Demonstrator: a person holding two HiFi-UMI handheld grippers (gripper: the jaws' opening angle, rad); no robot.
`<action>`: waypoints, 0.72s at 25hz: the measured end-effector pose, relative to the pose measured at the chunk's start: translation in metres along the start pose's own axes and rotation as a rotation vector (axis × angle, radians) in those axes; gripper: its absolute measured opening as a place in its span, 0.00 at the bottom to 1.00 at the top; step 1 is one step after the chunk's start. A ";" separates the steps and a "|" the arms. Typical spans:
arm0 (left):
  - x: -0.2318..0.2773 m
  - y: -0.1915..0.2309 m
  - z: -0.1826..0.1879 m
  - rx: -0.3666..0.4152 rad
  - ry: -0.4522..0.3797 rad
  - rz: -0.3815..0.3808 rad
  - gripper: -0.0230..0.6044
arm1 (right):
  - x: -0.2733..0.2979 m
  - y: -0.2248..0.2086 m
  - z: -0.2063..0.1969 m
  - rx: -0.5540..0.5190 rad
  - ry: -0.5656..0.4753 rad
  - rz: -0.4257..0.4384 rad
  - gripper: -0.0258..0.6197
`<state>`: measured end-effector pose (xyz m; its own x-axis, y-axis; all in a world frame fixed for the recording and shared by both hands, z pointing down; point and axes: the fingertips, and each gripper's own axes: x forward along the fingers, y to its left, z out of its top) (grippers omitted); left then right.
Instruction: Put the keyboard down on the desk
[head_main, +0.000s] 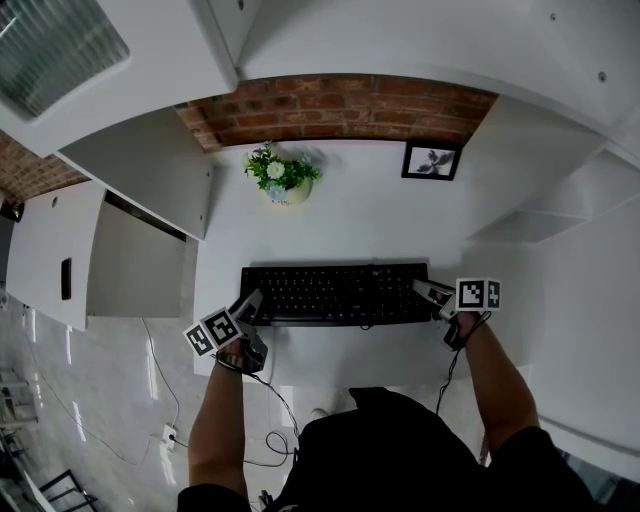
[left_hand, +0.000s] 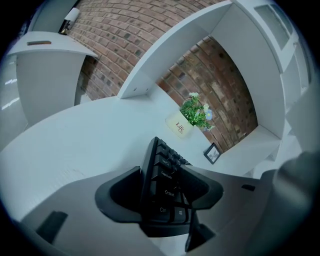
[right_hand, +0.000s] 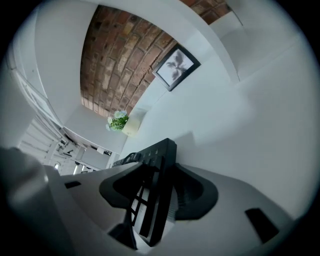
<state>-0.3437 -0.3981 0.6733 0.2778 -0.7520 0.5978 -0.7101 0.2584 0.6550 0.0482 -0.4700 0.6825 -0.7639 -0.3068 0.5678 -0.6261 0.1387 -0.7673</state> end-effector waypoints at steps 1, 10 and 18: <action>0.000 0.001 0.001 0.024 -0.004 0.013 0.44 | 0.000 0.000 0.000 -0.022 0.007 -0.018 0.35; -0.001 0.004 0.002 0.213 -0.014 0.126 0.48 | -0.001 -0.006 -0.005 -0.074 0.012 -0.088 0.35; -0.007 0.001 0.003 0.449 -0.005 0.241 0.44 | -0.004 -0.006 -0.012 -0.111 0.000 -0.137 0.36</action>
<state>-0.3477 -0.3944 0.6685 0.0696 -0.7059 0.7049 -0.9620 0.1395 0.2346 0.0531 -0.4579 0.6882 -0.6699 -0.3302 0.6650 -0.7380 0.1991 -0.6447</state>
